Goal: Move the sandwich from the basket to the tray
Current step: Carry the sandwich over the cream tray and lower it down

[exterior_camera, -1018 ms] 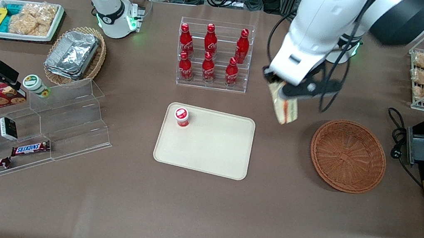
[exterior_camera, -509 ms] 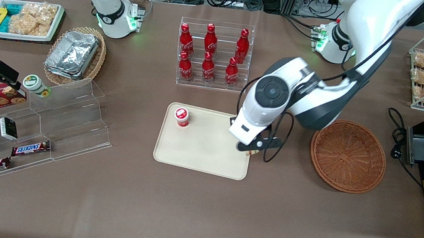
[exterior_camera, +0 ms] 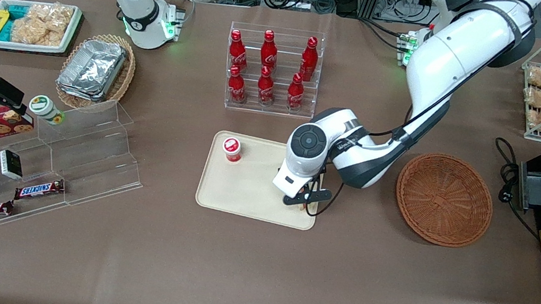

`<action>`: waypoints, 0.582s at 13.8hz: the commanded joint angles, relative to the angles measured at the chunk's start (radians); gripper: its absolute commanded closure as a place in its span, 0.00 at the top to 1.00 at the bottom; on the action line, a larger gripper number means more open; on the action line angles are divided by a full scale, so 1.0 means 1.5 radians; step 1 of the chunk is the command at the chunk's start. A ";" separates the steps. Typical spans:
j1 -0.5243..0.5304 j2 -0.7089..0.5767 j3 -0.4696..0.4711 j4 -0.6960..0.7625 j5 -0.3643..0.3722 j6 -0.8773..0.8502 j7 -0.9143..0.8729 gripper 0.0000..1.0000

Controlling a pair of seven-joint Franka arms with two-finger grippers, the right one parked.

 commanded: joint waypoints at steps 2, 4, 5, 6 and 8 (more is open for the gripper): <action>-0.008 0.018 0.002 0.015 0.025 0.007 -0.018 0.27; -0.008 0.024 0.002 0.015 0.025 0.017 -0.018 0.52; -0.008 0.026 0.004 0.016 0.025 0.019 -0.018 0.69; -0.008 0.025 0.010 0.017 0.024 0.019 -0.018 0.96; -0.005 0.014 0.010 0.021 0.022 0.017 -0.043 1.00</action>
